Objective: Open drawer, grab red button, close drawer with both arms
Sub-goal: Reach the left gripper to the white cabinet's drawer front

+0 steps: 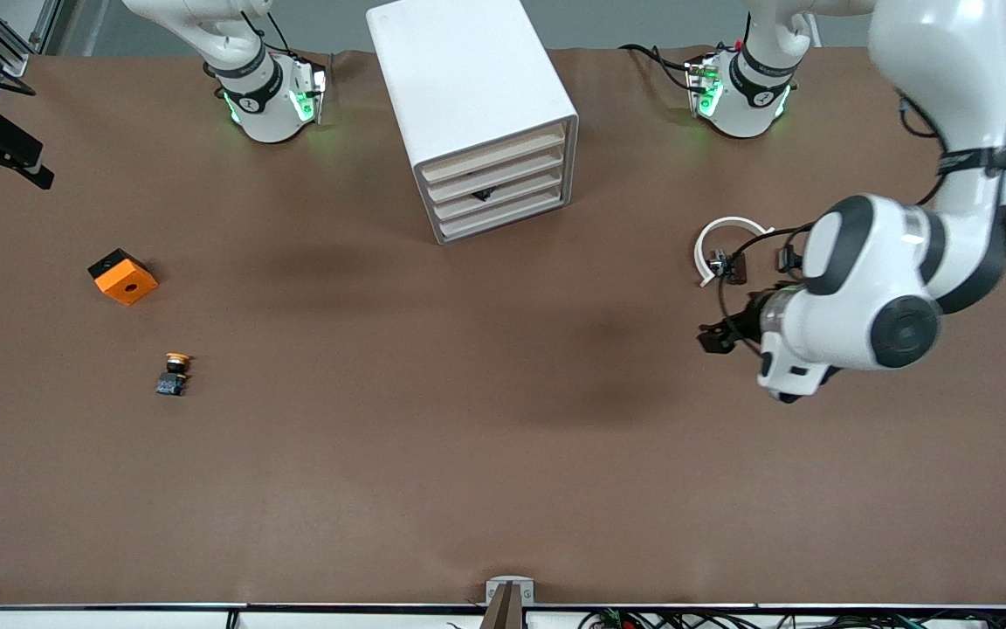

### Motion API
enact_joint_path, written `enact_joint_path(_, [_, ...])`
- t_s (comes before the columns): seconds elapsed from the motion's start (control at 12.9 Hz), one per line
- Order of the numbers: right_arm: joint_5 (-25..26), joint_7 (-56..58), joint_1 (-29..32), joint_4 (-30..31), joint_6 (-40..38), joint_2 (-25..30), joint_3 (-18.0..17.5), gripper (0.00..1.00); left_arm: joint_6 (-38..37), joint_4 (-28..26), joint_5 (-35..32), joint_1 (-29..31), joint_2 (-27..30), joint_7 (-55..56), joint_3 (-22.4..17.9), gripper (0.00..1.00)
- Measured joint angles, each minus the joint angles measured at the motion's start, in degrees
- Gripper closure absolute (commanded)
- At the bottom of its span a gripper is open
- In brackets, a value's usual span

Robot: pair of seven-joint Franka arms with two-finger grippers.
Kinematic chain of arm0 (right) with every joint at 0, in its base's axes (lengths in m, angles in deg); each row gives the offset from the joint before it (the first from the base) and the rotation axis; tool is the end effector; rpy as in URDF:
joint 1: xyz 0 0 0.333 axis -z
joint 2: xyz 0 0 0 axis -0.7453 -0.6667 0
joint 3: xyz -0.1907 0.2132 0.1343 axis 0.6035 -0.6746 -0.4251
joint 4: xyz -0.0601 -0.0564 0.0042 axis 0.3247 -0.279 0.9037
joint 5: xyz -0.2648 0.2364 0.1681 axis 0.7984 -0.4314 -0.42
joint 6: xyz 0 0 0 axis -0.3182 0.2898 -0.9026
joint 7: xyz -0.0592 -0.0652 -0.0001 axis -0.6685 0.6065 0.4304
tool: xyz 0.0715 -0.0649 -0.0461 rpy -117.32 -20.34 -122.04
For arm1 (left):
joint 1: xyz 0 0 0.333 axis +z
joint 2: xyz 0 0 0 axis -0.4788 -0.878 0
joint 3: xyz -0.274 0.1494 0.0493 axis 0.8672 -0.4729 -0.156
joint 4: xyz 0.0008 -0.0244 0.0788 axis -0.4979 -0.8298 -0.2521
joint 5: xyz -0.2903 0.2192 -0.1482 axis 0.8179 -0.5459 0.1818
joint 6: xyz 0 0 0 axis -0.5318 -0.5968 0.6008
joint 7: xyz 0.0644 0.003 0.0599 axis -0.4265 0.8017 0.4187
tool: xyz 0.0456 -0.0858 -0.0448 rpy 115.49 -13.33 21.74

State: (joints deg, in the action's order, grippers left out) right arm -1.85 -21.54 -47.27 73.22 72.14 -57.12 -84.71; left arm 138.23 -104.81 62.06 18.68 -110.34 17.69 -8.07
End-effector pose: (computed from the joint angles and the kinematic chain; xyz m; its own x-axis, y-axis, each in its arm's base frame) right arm 0.5011 -0.0256 0.6780 0.9993 -0.0302 0.0222 -0.0296 -0.9993 -0.0240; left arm 0.6275 -0.1933 0.3603 0.7165 0.5852 -0.3797 0.5792 -0.8024 -0.1437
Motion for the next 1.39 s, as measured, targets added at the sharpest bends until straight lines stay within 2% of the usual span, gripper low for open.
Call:
enact_joint_path(0.39, [0.0,0.0,0.0,0.0,0.0,0.0,0.0,0.00,5.3,0.7,6.3,-6.0,-7.6,19.0,0.1,0.00])
enact_joint_path(0.69, [0.0,0.0,0.0,0.0,0.0,0.0,0.0,0.00,5.5,1.2,12.1,-8.4,-8.7,39.4,0.1,0.00])
enact_joint_path(0.93, [0.0,0.0,0.0,0.2,-0.1,-0.3,0.0,0.00,0.2,1.2,15.2,-8.9,-8.9,47.3,0.2,0.00])
enact_joint_path(1.08, [0.0,0.2,0.0,0.4,0.0,-2.1,-0.1,0.00,-3.9,1.0,19.8,-9.5,-10.4,49.3,0.2,0.00])
enact_joint_path(1.39, [0.0,0.6,-0.4,0.2,0.5,-5.5,-0.7,0.00,-6.1,0.9,27.8,-11.0,-13.3,55.8,0.3,0.00])
